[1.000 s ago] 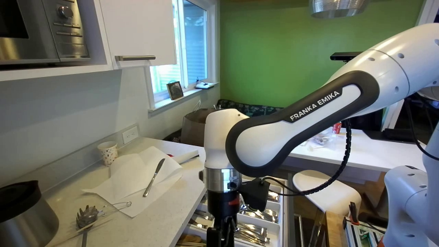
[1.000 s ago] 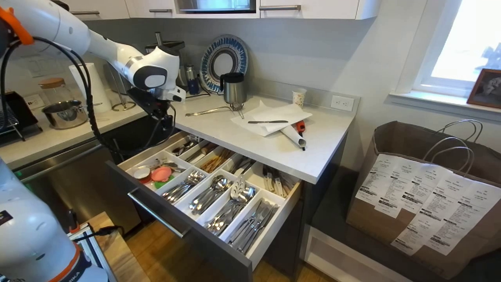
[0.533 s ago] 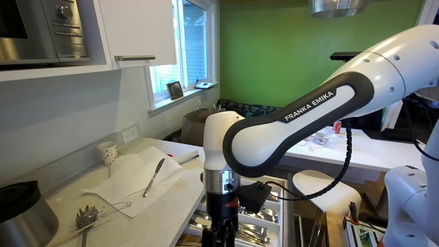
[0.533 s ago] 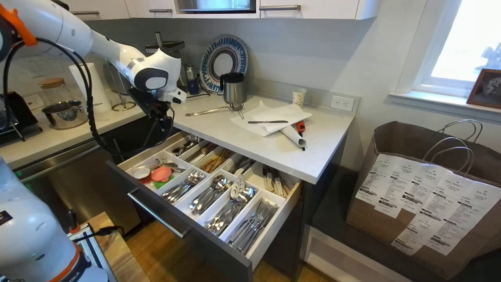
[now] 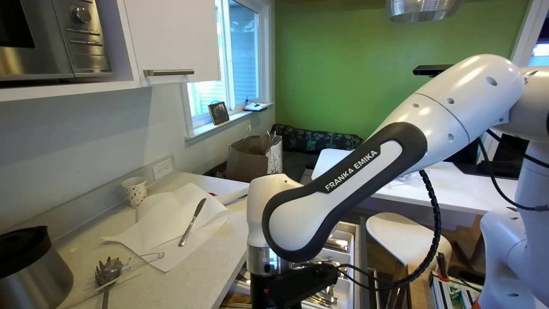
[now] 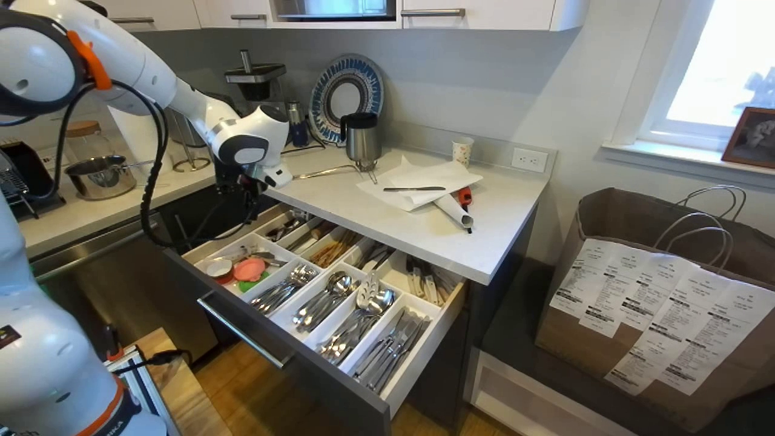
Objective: Remove the transparent object from the open drawer and put it on the cupboard
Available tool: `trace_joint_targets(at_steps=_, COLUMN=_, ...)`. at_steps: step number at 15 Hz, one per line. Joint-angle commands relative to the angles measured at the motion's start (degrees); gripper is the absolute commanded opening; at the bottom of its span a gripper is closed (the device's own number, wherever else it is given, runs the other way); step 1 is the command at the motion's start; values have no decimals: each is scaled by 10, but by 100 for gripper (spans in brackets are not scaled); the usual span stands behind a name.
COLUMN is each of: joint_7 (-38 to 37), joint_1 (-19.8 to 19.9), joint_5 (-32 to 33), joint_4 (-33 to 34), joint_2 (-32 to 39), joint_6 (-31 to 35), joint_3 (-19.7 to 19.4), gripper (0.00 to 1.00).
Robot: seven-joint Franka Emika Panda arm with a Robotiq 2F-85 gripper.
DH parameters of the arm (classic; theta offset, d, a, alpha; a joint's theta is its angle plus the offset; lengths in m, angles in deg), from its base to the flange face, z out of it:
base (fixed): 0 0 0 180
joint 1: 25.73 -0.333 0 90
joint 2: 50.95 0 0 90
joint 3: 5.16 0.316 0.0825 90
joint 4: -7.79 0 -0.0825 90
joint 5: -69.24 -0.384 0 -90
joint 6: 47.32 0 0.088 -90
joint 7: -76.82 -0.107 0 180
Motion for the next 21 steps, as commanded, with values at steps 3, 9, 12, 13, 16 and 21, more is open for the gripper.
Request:
trace_joint_targets(at_steps=3, joint_7=-122, joint_1=-28, joint_5=18, joint_4=16, joint_2=59, joint_6=32, joint_3=8, gripper=100)
trace_joint_targets(at_steps=9, joint_7=-136, joint_1=-46, joint_5=96, joint_4=45, joint_2=118, joint_6=11, joint_3=10, gripper=100)
trace_joint_targets(at_steps=12, joint_7=-137, joint_1=-44, joint_5=85, joint_4=32, joint_2=108, joint_6=23, joint_3=11, gripper=100)
trace_joint_targets(at_steps=13, joint_7=-137, joint_1=-45, joint_5=87, joint_4=36, joint_2=113, joint_6=23, joint_3=11, gripper=100)
trace_joint_targets(at_steps=16, joint_7=-126, joint_1=-44, joint_5=84, joint_4=45, joint_2=120, joint_6=19, joint_3=14, gripper=100)
trace_joint_targets(at_steps=21, joint_7=-66, joint_1=-48, joint_5=96, joint_4=70, joint_2=161, joint_6=20, joint_3=18, gripper=100)
